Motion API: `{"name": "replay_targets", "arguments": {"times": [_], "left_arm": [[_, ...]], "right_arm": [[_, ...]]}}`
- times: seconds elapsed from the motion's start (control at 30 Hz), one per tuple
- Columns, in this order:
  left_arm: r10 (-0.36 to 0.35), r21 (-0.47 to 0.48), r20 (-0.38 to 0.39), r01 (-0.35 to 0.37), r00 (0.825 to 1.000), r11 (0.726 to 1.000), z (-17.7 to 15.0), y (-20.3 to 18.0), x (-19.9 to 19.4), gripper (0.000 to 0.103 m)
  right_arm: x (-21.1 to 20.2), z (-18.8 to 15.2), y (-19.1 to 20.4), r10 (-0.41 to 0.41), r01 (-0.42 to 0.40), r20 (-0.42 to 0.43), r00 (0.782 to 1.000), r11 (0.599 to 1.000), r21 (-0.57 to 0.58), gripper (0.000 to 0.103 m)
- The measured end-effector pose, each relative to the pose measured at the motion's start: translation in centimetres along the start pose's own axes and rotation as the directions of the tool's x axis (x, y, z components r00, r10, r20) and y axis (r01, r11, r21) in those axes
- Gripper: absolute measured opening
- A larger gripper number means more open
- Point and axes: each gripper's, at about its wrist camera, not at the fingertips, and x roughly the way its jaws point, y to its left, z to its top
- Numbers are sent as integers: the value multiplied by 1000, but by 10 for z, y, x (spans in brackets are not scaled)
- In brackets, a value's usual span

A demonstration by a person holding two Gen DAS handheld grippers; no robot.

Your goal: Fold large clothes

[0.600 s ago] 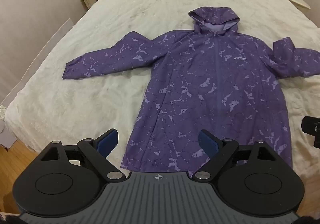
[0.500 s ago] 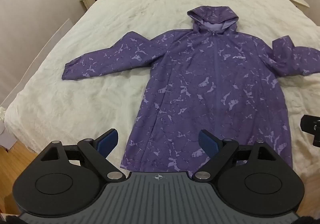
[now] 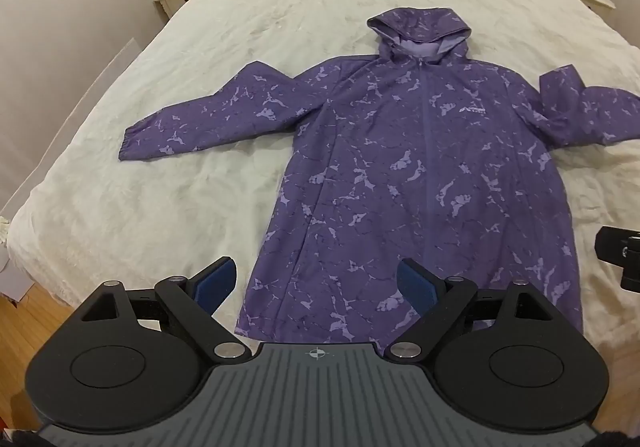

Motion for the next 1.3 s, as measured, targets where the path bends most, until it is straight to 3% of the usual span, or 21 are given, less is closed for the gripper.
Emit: {"name": "replay_targets", "arguments": {"times": [1.3], "left_arm": [[-44,-32,-60,42,997,999,8,7,17,88]], "right_arm": [[13,9,4,18,-17,-45,999,1000,9,102]]}}
